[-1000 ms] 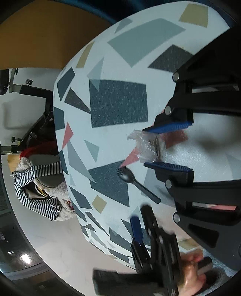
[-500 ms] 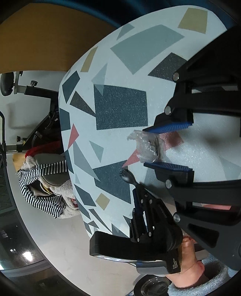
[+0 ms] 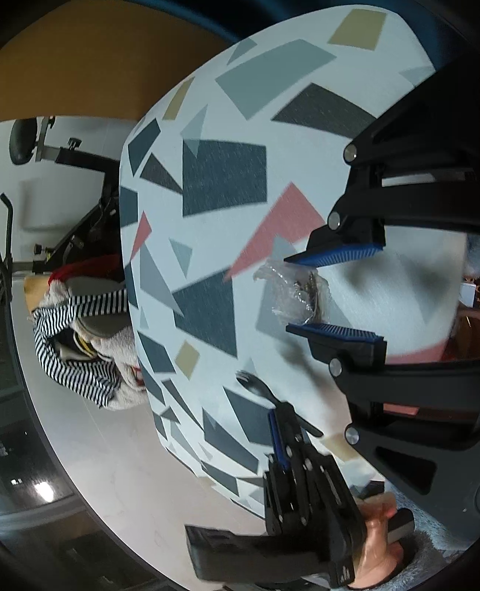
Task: Collect trash
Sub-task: 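Grasp the black spork with the left gripper while the right gripper holds the bag, then lower the plastic bag and spork into the brown bin and release both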
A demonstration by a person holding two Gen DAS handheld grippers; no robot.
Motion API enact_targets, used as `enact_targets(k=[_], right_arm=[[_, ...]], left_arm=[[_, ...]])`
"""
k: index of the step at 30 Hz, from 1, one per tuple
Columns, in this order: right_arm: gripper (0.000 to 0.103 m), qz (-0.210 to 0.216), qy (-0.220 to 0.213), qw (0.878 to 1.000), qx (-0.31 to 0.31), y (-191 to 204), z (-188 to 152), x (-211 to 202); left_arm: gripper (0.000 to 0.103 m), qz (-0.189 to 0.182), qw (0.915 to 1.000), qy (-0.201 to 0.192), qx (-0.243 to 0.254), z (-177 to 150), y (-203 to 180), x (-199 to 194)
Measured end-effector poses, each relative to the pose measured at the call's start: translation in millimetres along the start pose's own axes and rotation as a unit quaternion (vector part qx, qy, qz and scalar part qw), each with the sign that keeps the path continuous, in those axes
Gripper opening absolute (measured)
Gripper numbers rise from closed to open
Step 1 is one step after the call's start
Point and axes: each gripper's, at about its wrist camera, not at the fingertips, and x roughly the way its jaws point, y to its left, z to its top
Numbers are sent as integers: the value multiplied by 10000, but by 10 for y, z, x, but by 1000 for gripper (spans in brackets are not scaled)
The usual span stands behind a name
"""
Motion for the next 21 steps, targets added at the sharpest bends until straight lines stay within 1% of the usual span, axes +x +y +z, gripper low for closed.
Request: enact_targets(k=[2, 6, 10, 15, 18, 21], right_arm=[[32, 65, 18, 10000, -29, 94, -50, -35], [32, 210, 79, 9995, -205, 366, -206, -126], [32, 270, 89, 9988, -388, 574, -326, -181], [32, 337, 155, 9979, -534, 748, -420, -192], [32, 366, 206, 9973, -603, 852, -472, -179], [32, 381, 265, 9968, -646, 931, -520, -169]], left_arm=[[10, -71, 9999, -63, -46, -207, 24, -220], [10, -66, 9998, -158, -86, -601, 30, -579], [10, -13, 9996, -239, -136, -1067, 33, -888], [10, -20, 9996, -38, -277, -1468, 74, -937], [10, -34, 9989, -3, -476, -1568, 147, -909], [10, -62, 9985, 37, -551, -1607, 173, -857]])
